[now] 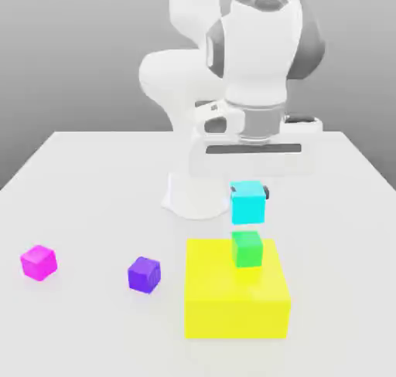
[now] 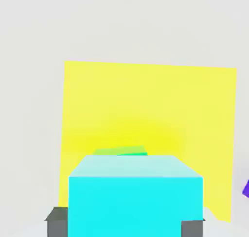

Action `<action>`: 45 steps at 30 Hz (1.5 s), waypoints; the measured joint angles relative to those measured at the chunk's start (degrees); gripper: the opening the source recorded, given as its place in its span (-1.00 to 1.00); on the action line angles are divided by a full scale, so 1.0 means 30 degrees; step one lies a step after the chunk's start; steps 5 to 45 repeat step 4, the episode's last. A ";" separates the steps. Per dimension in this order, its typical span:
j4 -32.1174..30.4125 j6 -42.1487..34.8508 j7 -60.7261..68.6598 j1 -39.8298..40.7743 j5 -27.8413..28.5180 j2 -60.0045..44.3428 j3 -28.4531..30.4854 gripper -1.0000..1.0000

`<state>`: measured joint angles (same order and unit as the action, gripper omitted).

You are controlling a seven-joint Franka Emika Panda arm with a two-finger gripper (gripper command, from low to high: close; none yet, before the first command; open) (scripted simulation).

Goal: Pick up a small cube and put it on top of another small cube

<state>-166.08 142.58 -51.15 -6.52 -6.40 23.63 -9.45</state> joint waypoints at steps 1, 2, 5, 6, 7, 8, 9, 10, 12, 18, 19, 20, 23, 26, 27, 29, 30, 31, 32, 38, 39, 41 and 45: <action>-0.0184 0.0798 0.0002 0.0025 0.0003 -0.0615 -0.0078 -1.00; -0.0364 0.1609 -0.0013 0.0054 0.0013 -0.1247 -0.0150 -1.00; -0.0459 0.2043 -0.0022 0.0071 0.0020 -0.1585 -0.0190 1.00; -0.0459 0.2043 -0.0022 0.0071 0.0020 -0.1585 -0.0190 1.00; -0.0459 0.2043 -0.0022 0.0071 0.0020 -0.1585 -0.0190 1.00; -0.0459 0.2043 -0.0022 0.0071 0.0020 -0.1585 -0.0190 1.00; -0.0459 0.2043 -0.0022 0.0071 0.0020 -0.1585 -0.0190 1.00; -0.0459 0.2043 -0.0022 0.0071 0.0020 -0.1585 -0.0190 1.00; -0.0459 0.2043 -0.0022 0.0071 0.0020 -0.1585 -0.0190 1.00; -0.0459 0.2043 -0.0022 0.0071 0.0020 -0.1585 -0.0190 1.00; -0.0459 0.2043 -0.0022 0.0071 0.0020 -0.1585 -0.0190 1.00; -0.0459 0.2043 -0.0022 0.0071 0.0020 -0.1585 -0.0190 1.00; -0.0459 0.2043 -0.0022 0.0071 0.0020 -0.1585 -0.0190 1.00; -0.0459 0.2043 -0.0022 0.0071 0.0020 -0.1585 -0.0190 1.00; -0.0459 0.2043 -0.0022 0.0071 0.0020 -0.1585 -0.0190 1.00; -0.0459 0.2043 -0.0022 0.0071 0.0020 -0.1585 -0.0190 1.00; -0.0459 0.2043 -0.0022 0.0071 0.0020 -0.1585 -0.0190 1.00; -0.0459 0.2043 -0.0022 0.0071 0.0020 -0.1585 -0.0190 1.00; -0.0459 0.2043 -0.0022 0.0071 0.0020 -0.1585 -0.0190 1.00; -0.0459 0.2043 -0.0022 0.0071 0.0020 -0.1585 -0.0190 1.00; -0.0459 0.2043 -0.0022 0.0071 0.0020 -0.1585 -0.0190 1.00; -0.0459 0.2043 -0.0022 0.0071 0.0020 -0.1585 -0.0190 1.00; -0.0459 0.2043 -0.0022 0.0071 0.0020 -0.1585 -0.0190 1.00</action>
